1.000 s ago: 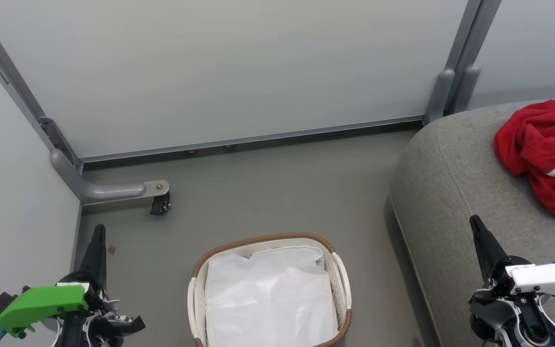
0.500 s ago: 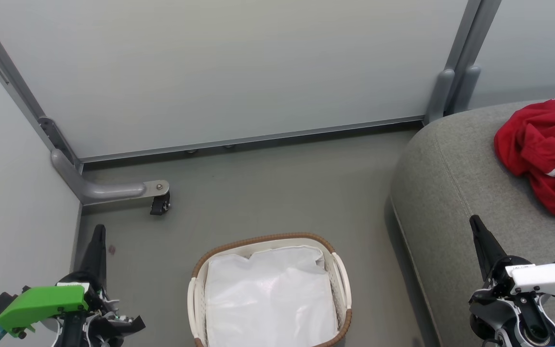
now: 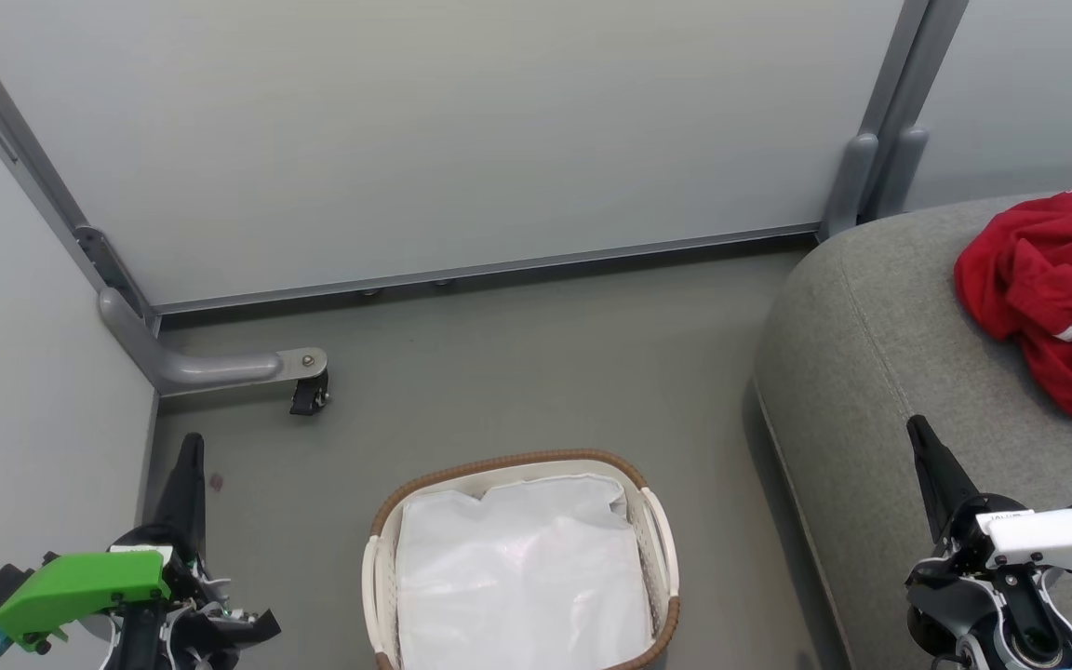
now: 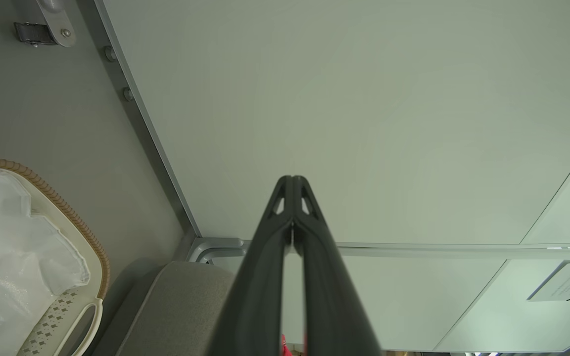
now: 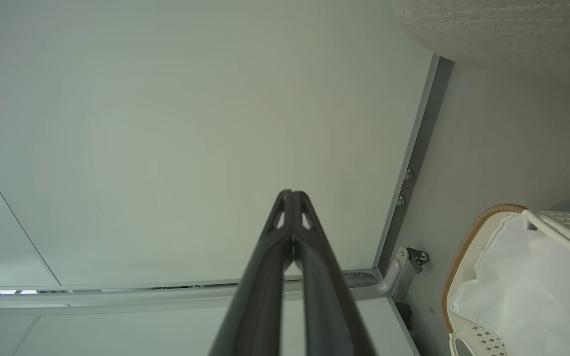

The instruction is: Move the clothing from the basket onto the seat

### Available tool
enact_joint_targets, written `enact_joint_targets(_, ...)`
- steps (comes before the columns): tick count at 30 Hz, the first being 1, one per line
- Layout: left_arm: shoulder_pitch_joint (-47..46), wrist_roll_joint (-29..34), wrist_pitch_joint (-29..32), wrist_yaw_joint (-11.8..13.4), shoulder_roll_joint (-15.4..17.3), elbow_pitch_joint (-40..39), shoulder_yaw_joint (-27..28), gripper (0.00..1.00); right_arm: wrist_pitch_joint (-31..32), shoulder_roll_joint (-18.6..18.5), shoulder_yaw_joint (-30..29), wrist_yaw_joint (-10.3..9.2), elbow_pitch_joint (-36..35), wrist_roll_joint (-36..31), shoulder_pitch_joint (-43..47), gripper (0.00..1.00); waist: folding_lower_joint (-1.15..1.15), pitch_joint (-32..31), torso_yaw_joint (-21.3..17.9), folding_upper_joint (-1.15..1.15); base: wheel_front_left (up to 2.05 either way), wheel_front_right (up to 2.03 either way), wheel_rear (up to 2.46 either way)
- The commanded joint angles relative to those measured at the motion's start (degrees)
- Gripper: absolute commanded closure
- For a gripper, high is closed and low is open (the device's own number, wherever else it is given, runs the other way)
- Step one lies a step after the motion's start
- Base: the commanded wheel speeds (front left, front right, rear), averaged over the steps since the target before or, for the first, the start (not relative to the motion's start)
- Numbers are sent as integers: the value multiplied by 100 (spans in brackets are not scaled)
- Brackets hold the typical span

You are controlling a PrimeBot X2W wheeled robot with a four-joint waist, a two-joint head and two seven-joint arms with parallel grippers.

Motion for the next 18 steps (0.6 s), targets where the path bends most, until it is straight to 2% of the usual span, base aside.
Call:
enact_joint_targets(1,-61,-18,17,-36,36,-3,13,100,15,-34,-11,-1,-14,18,-10,100,0,0,0,0,0,0,0)
enact_joint_targets(18,-61,-18,17,-36,36,-3,13,100,15,-34,-11,0,-14,18,-10,100,0,0,0,0,0,0,0)
